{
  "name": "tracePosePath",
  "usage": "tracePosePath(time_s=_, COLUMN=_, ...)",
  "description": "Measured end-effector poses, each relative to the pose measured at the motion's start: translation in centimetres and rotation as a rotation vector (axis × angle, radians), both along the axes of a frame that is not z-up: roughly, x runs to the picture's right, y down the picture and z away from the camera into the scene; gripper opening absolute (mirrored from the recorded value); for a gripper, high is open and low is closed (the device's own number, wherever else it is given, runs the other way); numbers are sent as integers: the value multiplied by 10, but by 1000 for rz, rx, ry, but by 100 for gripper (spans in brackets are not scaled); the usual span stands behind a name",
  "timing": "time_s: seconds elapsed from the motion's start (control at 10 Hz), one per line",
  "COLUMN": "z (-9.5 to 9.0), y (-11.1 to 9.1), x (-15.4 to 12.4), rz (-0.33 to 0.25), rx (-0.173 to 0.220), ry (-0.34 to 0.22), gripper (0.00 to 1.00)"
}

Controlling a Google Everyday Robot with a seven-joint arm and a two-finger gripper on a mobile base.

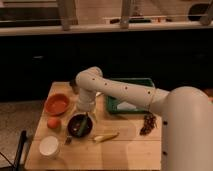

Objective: Place pepper in purple bowl

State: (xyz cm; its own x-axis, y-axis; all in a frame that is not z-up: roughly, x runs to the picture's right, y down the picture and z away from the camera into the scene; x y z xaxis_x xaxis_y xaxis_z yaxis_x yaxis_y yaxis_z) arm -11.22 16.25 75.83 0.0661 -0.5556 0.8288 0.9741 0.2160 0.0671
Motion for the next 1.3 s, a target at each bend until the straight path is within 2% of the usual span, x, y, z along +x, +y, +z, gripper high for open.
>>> tracePosePath(time_s=0.4, z=-1, y=0, x=0, rz=-7, rx=7, ry=1, gripper=80)
tracePosePath(time_s=0.8, z=-4, y=-3, x=0, rz=-9, rx=39, ry=2, gripper=80)
tracePosePath(time_s=1.3, z=-4, y=-3, x=-1, rz=-9, rx=41, ry=1, gripper=80)
